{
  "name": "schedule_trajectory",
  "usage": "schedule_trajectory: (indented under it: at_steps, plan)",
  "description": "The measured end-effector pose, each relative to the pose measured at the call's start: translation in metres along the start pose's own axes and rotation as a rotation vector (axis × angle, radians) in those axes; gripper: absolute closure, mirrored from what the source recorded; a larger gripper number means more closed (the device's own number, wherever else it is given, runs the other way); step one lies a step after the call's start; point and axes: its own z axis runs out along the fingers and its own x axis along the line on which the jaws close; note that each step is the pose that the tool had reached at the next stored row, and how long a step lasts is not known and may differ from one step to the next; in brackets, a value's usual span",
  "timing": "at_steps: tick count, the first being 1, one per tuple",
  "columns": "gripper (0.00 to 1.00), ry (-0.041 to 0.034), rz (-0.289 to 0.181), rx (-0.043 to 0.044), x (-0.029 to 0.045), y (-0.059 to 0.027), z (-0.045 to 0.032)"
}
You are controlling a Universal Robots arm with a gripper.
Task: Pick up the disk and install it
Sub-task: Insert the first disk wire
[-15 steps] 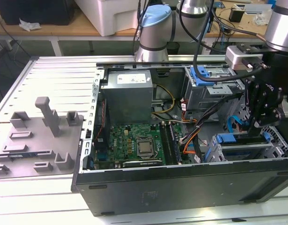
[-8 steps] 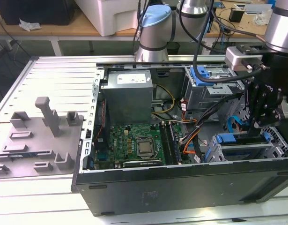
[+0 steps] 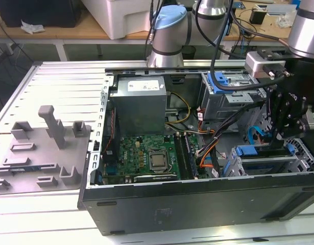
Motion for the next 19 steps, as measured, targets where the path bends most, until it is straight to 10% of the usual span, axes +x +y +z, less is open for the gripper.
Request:
schedule_trajectory:
  at_steps: [19]
  plan:
    - [0.83,-0.0006,-0.003,0.0004,0.0003,0.0007,-0.0023]
